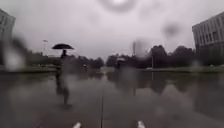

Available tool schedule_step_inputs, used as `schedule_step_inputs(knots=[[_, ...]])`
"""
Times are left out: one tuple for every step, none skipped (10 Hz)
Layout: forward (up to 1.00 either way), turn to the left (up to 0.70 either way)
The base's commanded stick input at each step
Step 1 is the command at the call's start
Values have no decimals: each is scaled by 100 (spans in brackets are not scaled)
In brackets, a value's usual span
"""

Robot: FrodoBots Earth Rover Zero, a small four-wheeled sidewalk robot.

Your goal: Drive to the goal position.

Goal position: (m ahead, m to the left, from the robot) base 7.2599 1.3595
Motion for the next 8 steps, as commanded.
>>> schedule_step_inputs(knots=[[43,1],[43,1],[43,1],[43,1],[43,1],[43,1],[43,1],[44,1]])
